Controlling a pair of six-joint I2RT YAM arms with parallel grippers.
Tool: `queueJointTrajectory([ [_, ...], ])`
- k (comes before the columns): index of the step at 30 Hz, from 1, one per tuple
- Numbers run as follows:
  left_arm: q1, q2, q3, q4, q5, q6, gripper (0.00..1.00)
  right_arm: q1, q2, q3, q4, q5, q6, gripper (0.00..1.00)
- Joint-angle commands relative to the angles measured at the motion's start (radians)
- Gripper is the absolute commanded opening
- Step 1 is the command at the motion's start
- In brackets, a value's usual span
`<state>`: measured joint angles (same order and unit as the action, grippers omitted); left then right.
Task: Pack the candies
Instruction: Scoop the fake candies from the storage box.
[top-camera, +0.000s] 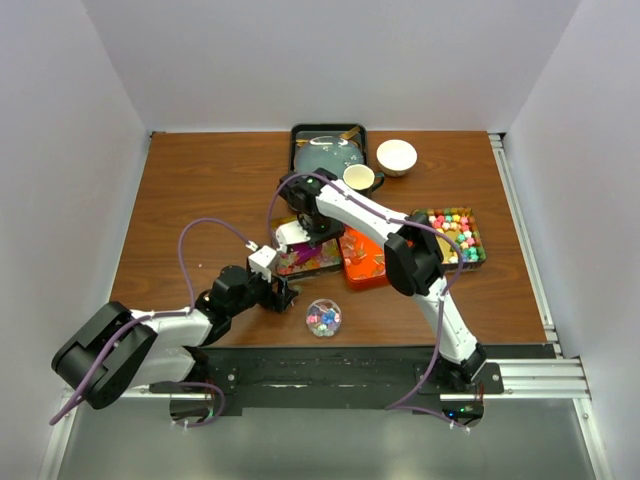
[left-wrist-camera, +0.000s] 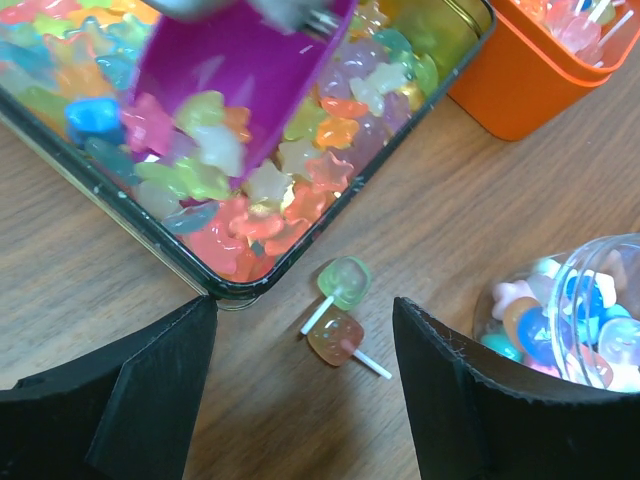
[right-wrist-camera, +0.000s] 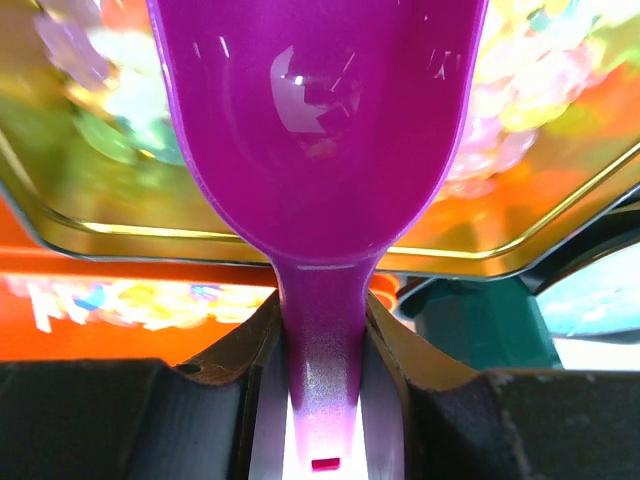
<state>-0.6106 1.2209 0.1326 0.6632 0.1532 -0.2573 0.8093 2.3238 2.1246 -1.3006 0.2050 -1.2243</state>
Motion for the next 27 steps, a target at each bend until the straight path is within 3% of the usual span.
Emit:
queueJointTrajectory([
  [1, -0.003, -0.004, 0.004, 0.079, 0.014, 0.026, 0.75, 0.028, 0.026, 0.041, 0.058, -0.181, 0.160, 0.00],
  [10, -0.005, 0.000, 0.012, 0.073, 0.016, 0.024, 0.75, 0.027, -0.018, -0.035, 0.104, -0.202, 0.339, 0.00],
  [20, 0.003, -0.044, 0.058, 0.012, 0.003, 0.087, 0.78, 0.002, -0.282, -0.460, 0.449, -0.291, 0.341, 0.00],
  [27, 0.011, -0.103, 0.140, -0.189, 0.086, 0.141, 0.82, -0.062, -0.426, -0.612, 0.613, -0.400, 0.408, 0.00],
])
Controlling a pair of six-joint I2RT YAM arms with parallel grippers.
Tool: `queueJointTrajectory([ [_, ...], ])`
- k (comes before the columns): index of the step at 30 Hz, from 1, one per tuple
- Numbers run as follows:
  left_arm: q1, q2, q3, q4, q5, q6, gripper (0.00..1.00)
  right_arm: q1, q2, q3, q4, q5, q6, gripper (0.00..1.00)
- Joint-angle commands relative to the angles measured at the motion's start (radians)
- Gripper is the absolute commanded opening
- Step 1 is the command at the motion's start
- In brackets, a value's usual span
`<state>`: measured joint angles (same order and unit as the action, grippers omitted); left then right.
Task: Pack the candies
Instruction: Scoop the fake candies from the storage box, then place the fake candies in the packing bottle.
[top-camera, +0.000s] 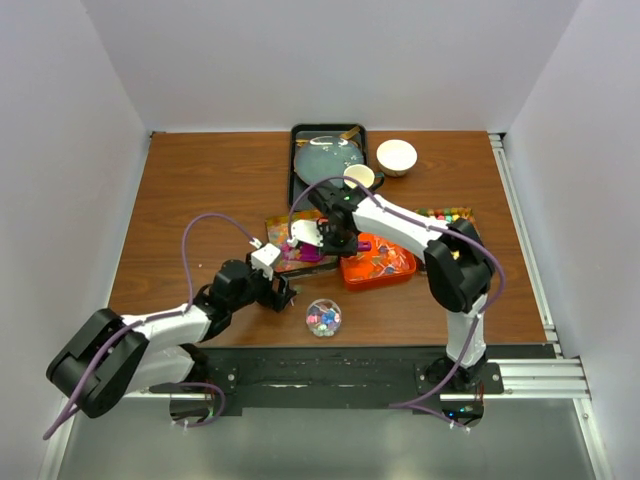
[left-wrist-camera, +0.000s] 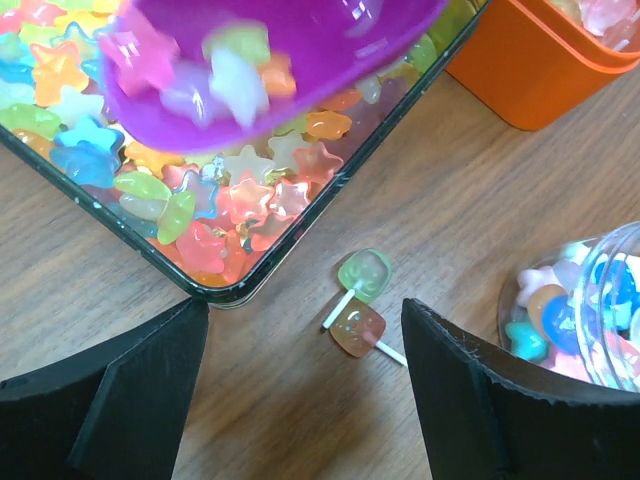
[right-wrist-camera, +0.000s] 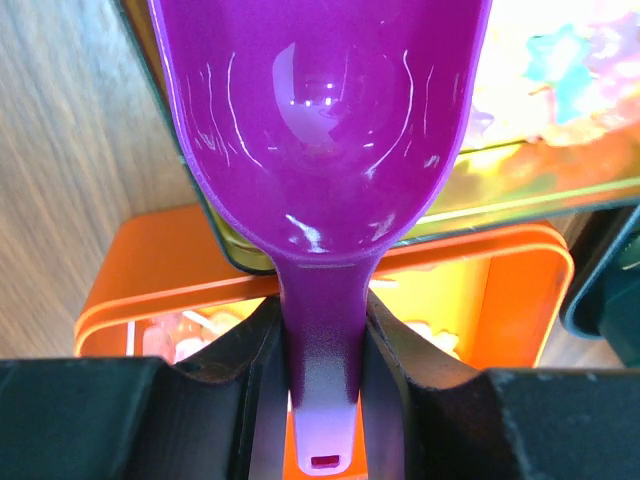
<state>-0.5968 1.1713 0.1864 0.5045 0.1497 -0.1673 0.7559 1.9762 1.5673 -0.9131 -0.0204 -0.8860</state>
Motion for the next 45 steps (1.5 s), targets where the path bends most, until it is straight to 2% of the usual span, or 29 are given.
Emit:
queueJointTrajectory([
  [1, -0.003, -0.059, 0.091, -0.044, 0.096, 0.043, 0.82, -0.019, -0.095, -0.067, 0.233, -0.173, 0.068, 0.00],
  [4, -0.001, -0.070, 0.111, -0.078, 0.105, 0.043, 0.82, -0.039, -0.164, -0.105, 0.230, -0.165, 0.055, 0.00],
  [10, 0.043, -0.067, 0.208, -0.175, 0.131, 0.034, 0.83, -0.075, -0.295, -0.145, 0.120, -0.139, -0.027, 0.00],
  [13, 0.078, -0.070, 0.257, -0.271, 0.142, -0.009, 0.84, -0.076, -0.367, -0.174, 0.045, -0.109, -0.099, 0.00],
  [18, 0.143, -0.116, 0.285, -0.389, 0.142, -0.087, 0.85, -0.075, -0.445, -0.194, -0.179, -0.046, -0.247, 0.00],
  [23, 0.153, -0.159, 0.231, -0.379, 0.090, -0.089, 0.86, -0.029, -0.500, -0.200, -0.354, 0.074, -0.317, 0.00],
  [28, 0.183, -0.174, 0.182, -0.313, 0.042, -0.124, 0.87, 0.080, -0.513, -0.210, -0.418, 0.217, -0.318, 0.00],
  [35, 0.238, -0.222, 0.108, -0.236, 0.037, -0.164, 0.90, 0.183, -0.412, -0.141, -0.532, 0.372, -0.232, 0.00],
  [39, 0.265, -0.196, 0.078, -0.173, 0.022, -0.230, 0.94, 0.244, -0.382, -0.138, -0.547, 0.463, -0.211, 0.00],
  [45, 0.265, -0.183, 0.044, -0.119, 0.070, -0.225, 0.95, 0.332, -0.310, -0.090, -0.641, 0.543, -0.143, 0.00],
])
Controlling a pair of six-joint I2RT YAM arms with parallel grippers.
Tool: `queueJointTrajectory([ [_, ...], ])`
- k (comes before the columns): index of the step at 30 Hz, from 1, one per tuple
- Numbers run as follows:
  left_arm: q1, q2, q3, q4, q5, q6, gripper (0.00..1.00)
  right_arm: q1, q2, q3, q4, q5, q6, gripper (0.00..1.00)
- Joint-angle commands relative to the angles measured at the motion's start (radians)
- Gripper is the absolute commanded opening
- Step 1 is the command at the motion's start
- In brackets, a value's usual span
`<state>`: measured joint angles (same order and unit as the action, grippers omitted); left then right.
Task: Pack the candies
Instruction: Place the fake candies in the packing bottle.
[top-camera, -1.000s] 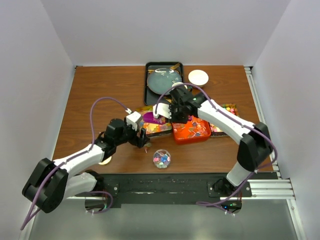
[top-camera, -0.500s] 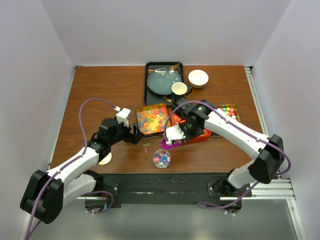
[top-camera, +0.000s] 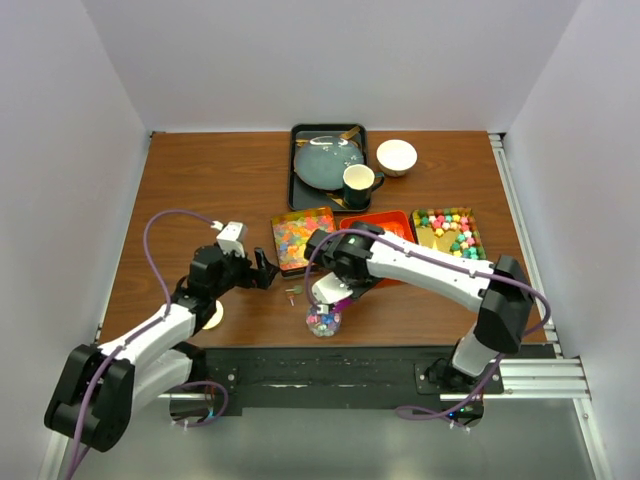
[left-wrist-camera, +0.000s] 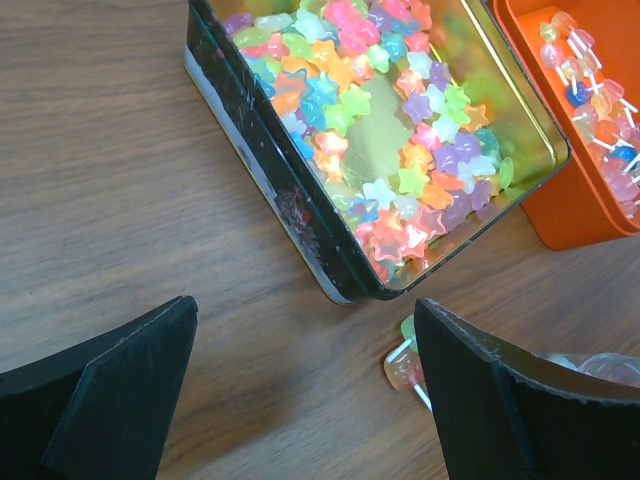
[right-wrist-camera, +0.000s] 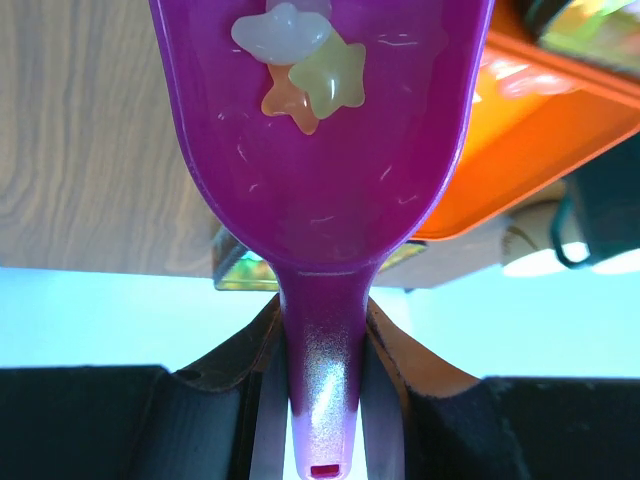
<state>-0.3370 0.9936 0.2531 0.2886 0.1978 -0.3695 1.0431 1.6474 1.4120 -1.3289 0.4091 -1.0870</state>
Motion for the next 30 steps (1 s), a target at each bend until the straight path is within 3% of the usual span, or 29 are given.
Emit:
queueJointTrajectory([
  [1, 0.004, -0.012, -0.028, 0.093, 0.019, -0.020, 0.95, 0.052, 0.023, 0.061, -0.231, 0.125, 0.058, 0.00],
  [16, 0.010, -0.147, -0.023, 0.095, 0.008, 0.069, 0.95, 0.098, -0.021, -0.004, -0.259, 0.215, 0.053, 0.00],
  [24, 0.038, -0.177, 0.021, 0.122, 0.223, 0.047, 0.89, 0.077, -0.077, 0.014, -0.257, 0.114, 0.064, 0.00],
  [27, 0.041, -0.167, 0.040, 0.153, 0.345, 0.031, 0.78, 0.037, -0.052, 0.077, -0.253, 0.028, 0.104, 0.00],
  [30, 0.041, -0.145, 0.052, 0.210, 0.473, 0.018, 0.49, -0.030, -0.005, 0.146, -0.233, -0.067, 0.160, 0.00],
])
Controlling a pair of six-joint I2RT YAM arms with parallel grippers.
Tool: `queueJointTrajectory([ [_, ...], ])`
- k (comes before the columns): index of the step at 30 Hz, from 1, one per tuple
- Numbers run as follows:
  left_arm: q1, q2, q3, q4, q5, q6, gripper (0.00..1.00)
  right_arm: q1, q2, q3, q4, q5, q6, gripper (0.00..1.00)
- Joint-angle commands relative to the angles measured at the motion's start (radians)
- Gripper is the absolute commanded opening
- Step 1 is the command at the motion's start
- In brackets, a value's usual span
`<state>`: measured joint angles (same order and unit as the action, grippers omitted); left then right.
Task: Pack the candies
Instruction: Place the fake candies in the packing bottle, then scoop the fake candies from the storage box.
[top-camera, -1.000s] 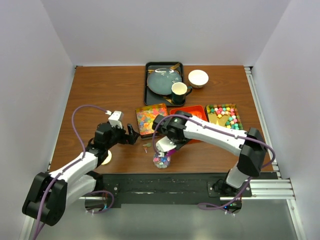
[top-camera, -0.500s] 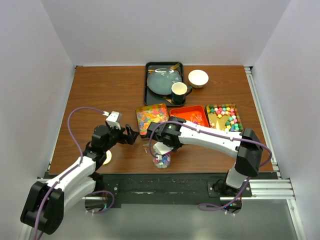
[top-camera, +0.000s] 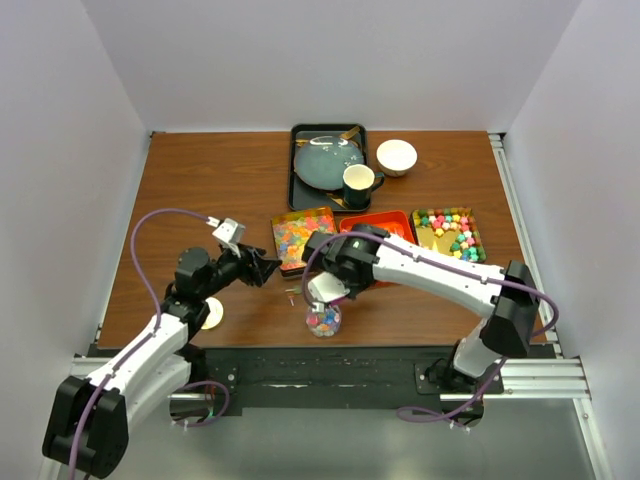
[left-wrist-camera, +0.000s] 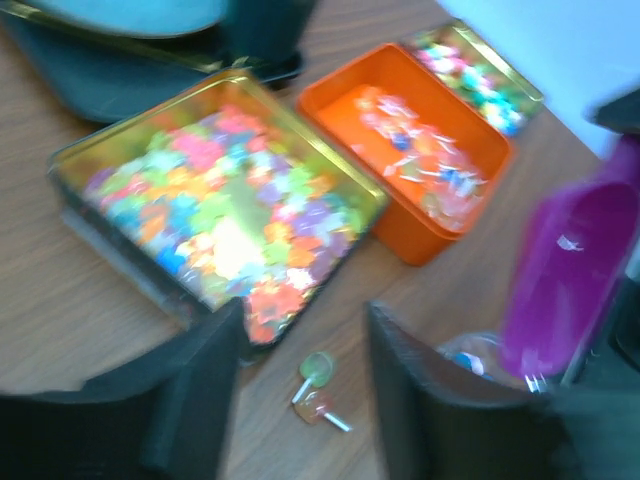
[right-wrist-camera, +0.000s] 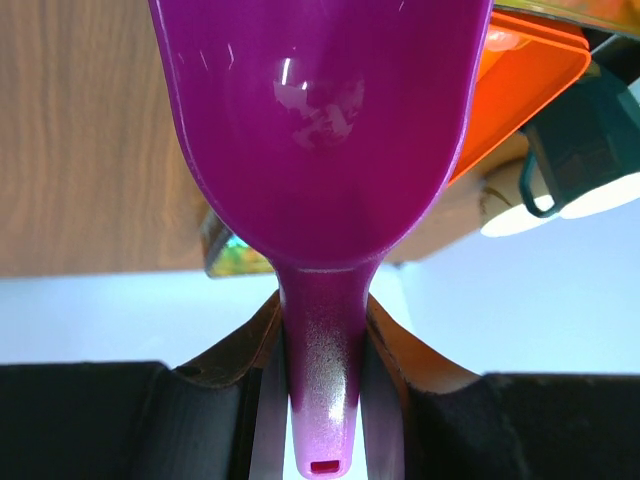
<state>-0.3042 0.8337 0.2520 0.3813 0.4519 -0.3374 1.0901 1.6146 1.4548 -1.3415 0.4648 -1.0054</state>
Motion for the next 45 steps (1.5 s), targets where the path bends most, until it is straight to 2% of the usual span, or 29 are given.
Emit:
queueJointTrajectory([
  [1, 0.007, 0.024, 0.059, 0.131, 0.243, -0.021, 0.31, -0.094, 0.051, 0.143, -0.211, -0.146, 0.097, 0.00],
  [4, 0.008, 0.048, 0.073, 0.160, 0.287, -0.029, 0.00, -0.151, 0.135, 0.234, -0.205, -0.207, 0.152, 0.00],
  [9, 0.007, 0.088, 0.084, 0.183, 0.268, -0.044, 0.01, -0.154, 0.258, 0.415, -0.206, -0.277, 0.220, 0.00],
  [10, 0.007, 0.102, 0.084, 0.179, 0.255, -0.045, 0.08, -0.154, 0.275, 0.494, -0.223, -0.294, 0.229, 0.00],
  [13, 0.005, 0.117, 0.072, 0.159, 0.194, -0.025, 0.15, -0.151, 0.294, 0.642, -0.245, -0.371, 0.232, 0.00],
  [15, 0.007, 0.127, 0.063, 0.156, 0.165, -0.017, 0.15, -0.151, 0.274, 0.676, -0.236, -0.419, 0.209, 0.00],
  [17, 0.007, 0.119, 0.055, 0.116, 0.121, -0.005, 0.21, -0.153, 0.245, 0.681, -0.220, -0.423, 0.206, 0.00],
  [18, 0.008, 0.110, 0.053, 0.101, 0.070, 0.000, 0.28, -0.153, 0.234, 0.673, -0.225, -0.428, 0.205, 0.00],
  [19, 0.008, 0.090, 0.055, 0.085, 0.056, 0.009, 0.42, -0.157, 0.213, 0.635, -0.213, -0.416, 0.208, 0.00],
  [21, 0.008, 0.062, 0.066, -0.017, -0.026, 0.032, 0.52, -0.168, 0.193, 0.567, -0.191, -0.379, 0.231, 0.00],
  [22, 0.008, 0.035, 0.073, -0.054, -0.050, 0.043, 0.62, -0.179, 0.180, 0.494, -0.167, -0.353, 0.241, 0.00],
  [24, 0.007, 0.018, 0.067, -0.151, -0.120, 0.069, 0.68, -0.212, 0.180, 0.440, -0.157, -0.353, 0.280, 0.00],
  [25, 0.007, 0.016, 0.064, -0.221, -0.169, 0.060, 0.77, -0.225, 0.185, 0.409, -0.157, -0.354, 0.293, 0.00],
  [27, 0.007, 0.028, 0.070, -0.278, -0.276, -0.007, 0.80, -0.257, 0.217, 0.398, -0.157, -0.364, 0.339, 0.00],
  [28, 0.005, 0.041, 0.070, -0.269, -0.266, -0.003, 1.00, -0.268, 0.229, 0.406, -0.168, -0.368, 0.353, 0.00],
  [38, -0.058, 0.153, 0.004, -0.219, -0.315, -0.067, 1.00, -0.299, 0.363, 0.469, -0.159, -0.328, 0.424, 0.00],
  [45, -0.055, 0.231, -0.011, -0.213, -0.312, -0.215, 1.00, -0.303, 0.465, 0.553, -0.156, -0.308, 0.444, 0.00],
])
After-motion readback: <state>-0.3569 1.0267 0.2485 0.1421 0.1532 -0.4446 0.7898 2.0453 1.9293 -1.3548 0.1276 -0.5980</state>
